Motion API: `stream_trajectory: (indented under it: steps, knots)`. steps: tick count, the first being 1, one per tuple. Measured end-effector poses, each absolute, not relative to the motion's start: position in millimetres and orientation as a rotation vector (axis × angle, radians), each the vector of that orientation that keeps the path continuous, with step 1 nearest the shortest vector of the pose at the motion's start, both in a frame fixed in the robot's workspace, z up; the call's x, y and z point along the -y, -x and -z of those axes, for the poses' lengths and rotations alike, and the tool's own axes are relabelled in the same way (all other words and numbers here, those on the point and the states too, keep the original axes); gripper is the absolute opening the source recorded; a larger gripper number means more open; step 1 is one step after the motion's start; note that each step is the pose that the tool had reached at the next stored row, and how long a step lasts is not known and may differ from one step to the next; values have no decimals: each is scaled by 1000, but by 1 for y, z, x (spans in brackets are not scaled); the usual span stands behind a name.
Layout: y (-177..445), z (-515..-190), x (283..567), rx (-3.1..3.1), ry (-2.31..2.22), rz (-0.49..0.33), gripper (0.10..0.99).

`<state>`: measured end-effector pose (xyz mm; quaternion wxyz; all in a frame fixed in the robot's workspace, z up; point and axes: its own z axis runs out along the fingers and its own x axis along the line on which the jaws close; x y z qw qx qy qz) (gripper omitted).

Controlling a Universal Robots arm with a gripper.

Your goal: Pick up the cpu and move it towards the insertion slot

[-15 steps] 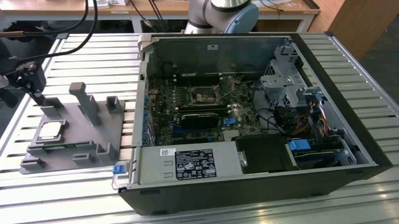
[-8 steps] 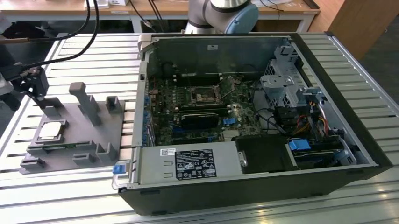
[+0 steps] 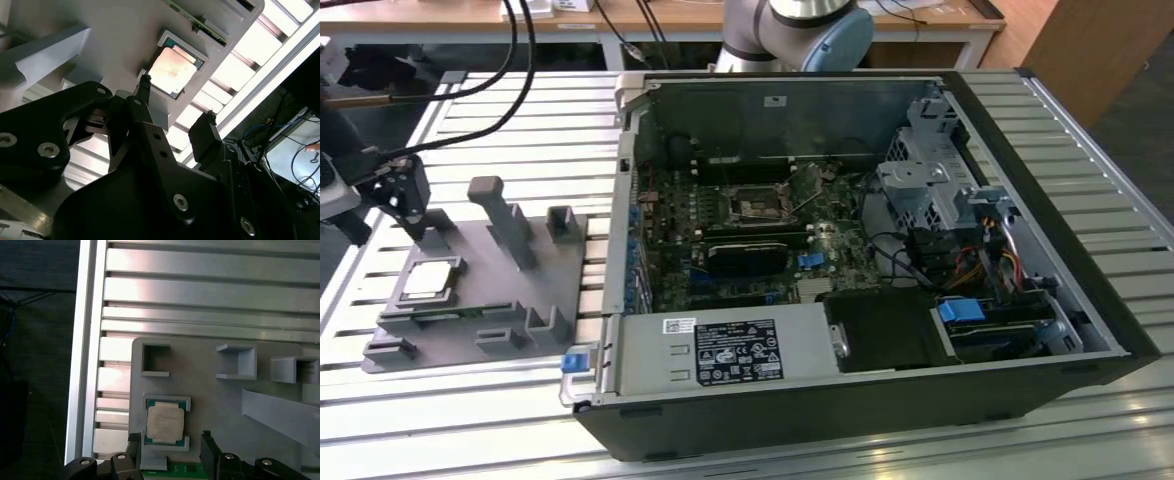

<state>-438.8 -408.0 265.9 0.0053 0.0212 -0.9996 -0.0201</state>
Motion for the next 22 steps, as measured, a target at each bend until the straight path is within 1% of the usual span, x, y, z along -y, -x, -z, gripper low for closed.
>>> stream_trajectory:
  steps: [4,5,22]
  knots:
    - [439,-260,408,3129,-67,61,600]
    - [439,-258,408,3129,-67,61,659]
    - [439,-236,409,3129,-64,60,659]
